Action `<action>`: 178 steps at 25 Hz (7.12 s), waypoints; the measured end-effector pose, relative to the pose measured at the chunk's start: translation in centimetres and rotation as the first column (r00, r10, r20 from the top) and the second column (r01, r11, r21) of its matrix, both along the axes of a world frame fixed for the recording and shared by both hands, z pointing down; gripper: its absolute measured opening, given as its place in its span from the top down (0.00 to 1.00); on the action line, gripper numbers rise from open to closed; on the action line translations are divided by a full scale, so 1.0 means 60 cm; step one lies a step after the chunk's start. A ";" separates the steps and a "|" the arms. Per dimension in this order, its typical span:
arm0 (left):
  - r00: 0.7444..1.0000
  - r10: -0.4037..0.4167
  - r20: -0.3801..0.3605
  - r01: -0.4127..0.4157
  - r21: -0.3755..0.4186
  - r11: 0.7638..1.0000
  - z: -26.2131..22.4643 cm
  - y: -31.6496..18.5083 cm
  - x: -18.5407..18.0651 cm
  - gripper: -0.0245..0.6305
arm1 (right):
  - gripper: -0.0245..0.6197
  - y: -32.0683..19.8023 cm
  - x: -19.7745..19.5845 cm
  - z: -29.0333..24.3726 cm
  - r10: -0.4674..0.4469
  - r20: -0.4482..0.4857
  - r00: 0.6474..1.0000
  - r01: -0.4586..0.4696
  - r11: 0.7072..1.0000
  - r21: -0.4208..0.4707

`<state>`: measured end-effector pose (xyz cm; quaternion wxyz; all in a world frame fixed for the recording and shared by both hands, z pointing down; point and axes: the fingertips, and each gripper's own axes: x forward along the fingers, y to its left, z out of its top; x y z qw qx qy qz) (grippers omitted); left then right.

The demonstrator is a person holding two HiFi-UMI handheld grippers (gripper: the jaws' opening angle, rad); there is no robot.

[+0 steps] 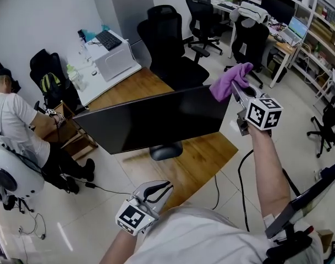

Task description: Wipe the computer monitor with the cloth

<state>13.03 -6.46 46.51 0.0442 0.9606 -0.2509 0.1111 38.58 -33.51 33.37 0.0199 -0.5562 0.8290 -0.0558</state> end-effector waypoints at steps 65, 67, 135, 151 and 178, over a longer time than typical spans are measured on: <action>0.988 -0.107 0.111 0.118 -0.100 0.988 0.057 0.056 -0.039 0.86 | 0.88 0.058 0.043 0.421 0.094 -0.036 0.995 -0.100 0.953 -0.285; 0.987 -0.108 0.116 0.121 -0.106 0.987 0.058 0.057 -0.042 0.86 | 0.88 0.059 0.043 0.442 0.097 -0.049 0.994 -0.107 0.947 -0.303; 0.989 -0.140 0.044 0.144 -0.129 0.981 0.061 0.081 -0.281 0.86 | 0.88 0.086 -0.346 0.595 -0.063 -0.145 0.987 -0.020 0.859 -0.511; 0.994 -0.107 0.019 0.108 -0.150 0.983 0.075 0.082 -0.369 0.86 | 0.88 0.102 -0.497 0.593 -0.121 -0.159 0.980 0.023 0.858 -0.513; 0.982 -0.188 0.022 0.189 -0.153 0.970 0.074 0.100 -0.503 0.86 | 0.88 0.127 -0.741 0.595 -0.297 -0.150 0.943 0.179 0.832 -0.526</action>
